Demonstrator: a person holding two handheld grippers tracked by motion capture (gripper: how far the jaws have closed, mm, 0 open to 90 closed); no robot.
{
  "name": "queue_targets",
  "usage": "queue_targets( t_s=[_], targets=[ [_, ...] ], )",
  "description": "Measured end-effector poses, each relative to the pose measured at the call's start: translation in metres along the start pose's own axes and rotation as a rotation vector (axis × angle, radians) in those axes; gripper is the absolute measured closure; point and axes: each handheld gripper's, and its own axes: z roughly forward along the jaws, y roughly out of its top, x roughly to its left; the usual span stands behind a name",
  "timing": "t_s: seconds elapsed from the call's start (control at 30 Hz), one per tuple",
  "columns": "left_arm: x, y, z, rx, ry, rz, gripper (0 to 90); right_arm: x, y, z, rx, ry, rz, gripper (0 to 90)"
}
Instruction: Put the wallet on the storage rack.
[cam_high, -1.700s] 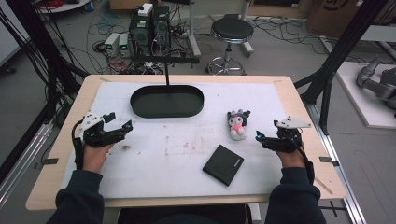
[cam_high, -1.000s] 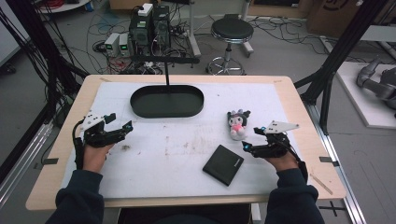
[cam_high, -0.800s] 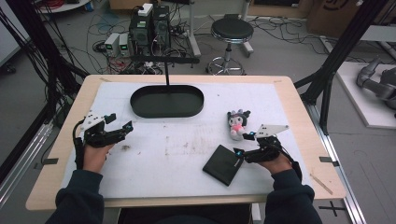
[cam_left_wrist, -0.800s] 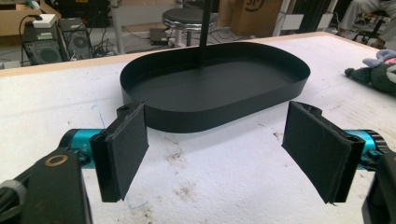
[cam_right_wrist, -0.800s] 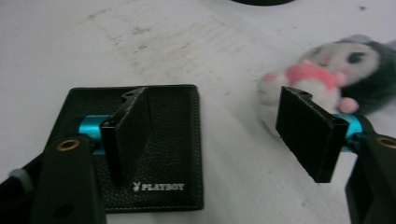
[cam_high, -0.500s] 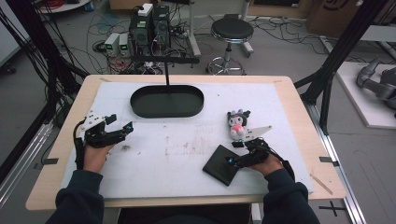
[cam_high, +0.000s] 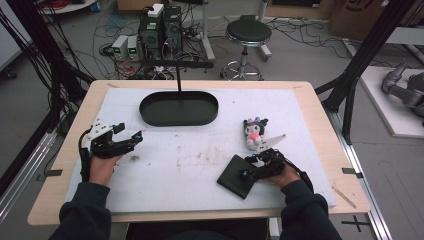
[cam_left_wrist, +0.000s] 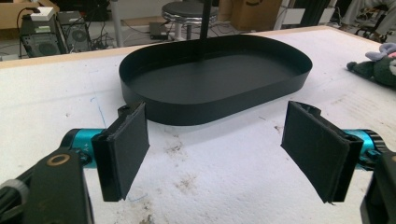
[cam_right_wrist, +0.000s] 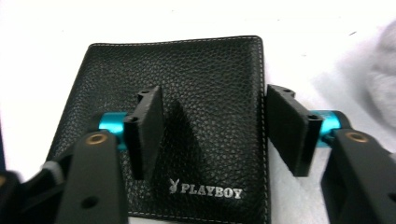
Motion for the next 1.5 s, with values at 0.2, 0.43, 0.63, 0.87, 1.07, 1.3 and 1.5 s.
queue_targets(
  t_s=[0.2, 0.43, 0.63, 0.87, 1.07, 1.3, 1.5],
  targets=[
    [0.000, 0.000, 0.000, 0.001, 0.000, 0.002, 22.9, -0.001, 0.001, -0.004, -0.015, -0.028, 0.003, 56.6],
    [0.000, 0.000, 0.000, 0.004, 0.003, 0.000, 22.9, -0.002, 0.003, -0.019, -0.096, -0.040, 0.000, 75.0],
    [0.000, 0.000, 0.000, 0.005, 0.003, 0.002, 22.9, -0.001, 0.005, -0.032, -0.178, -0.056, -0.004, 80.0],
    [0.000, 0.000, 0.000, 0.007, 0.005, 0.006, 22.9, 0.009, 0.016, -0.059, -0.331, -0.166, -0.037, 83.4],
    [-0.001, 0.000, 0.001, 0.011, 0.003, 0.007, 22.9, 0.025, 0.027, -0.063, -0.336, -0.248, -0.111, 83.8],
    [-0.001, 0.000, 0.000, 0.011, 0.003, 0.004, 22.9, 0.031, 0.031, -0.054, -0.332, -0.209, -0.161, 81.9],
    [-0.001, -0.001, 0.001, 0.012, 0.000, 0.004, 22.9, 0.027, 0.027, -0.041, -0.260, -0.166, -0.153, 70.5]
  ],
)
